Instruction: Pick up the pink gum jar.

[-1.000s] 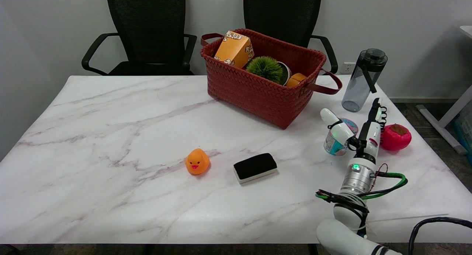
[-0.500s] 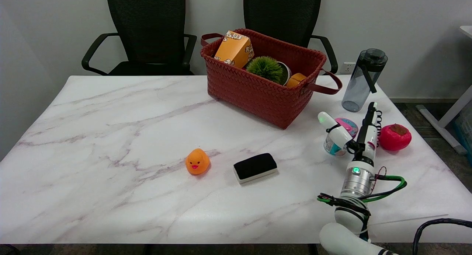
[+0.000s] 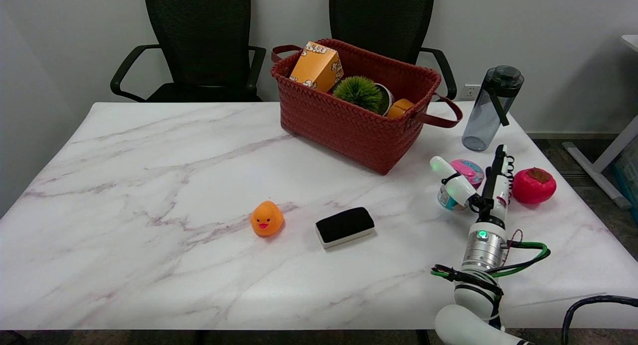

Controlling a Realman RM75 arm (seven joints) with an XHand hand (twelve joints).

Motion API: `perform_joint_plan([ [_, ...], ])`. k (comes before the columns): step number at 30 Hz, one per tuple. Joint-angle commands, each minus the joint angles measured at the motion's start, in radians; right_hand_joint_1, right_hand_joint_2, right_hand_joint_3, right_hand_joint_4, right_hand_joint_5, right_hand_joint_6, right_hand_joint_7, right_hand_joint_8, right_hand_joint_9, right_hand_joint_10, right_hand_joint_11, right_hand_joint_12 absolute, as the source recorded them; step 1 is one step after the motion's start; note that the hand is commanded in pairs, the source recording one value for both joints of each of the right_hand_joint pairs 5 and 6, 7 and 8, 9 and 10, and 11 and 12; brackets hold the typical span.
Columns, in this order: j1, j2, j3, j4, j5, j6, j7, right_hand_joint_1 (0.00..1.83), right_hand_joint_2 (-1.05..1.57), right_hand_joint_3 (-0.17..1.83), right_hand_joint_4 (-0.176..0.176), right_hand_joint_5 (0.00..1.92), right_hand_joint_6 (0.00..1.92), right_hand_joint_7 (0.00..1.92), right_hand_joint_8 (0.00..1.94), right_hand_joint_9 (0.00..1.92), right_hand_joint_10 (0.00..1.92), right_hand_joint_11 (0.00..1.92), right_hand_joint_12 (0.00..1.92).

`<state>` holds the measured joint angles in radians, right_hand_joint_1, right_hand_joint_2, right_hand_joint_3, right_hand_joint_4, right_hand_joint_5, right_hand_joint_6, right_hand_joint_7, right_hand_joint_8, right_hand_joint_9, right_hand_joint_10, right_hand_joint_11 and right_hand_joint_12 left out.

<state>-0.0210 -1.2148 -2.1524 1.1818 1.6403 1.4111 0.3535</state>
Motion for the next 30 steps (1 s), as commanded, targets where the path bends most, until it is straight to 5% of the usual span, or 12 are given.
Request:
perform_joint_plan([
  [1,-0.009,0.016,-0.009,0.002,0.049,-0.019,0.011,0.82,0.63,-0.17,0.000,0.00,0.00,0.00,0.00,0.00,0.00,0.17,0.17],
  [10,-0.009,0.028,-0.004,0.003,0.050,-0.053,0.011,1.00,0.49,-0.17,0.000,0.00,0.00,0.00,0.00,0.00,0.00,0.17,0.17],
  [30,-0.008,0.037,0.003,0.004,0.054,-0.073,0.012,1.12,0.52,-0.17,0.000,0.00,0.00,0.00,0.00,0.02,0.02,0.22,0.22],
])
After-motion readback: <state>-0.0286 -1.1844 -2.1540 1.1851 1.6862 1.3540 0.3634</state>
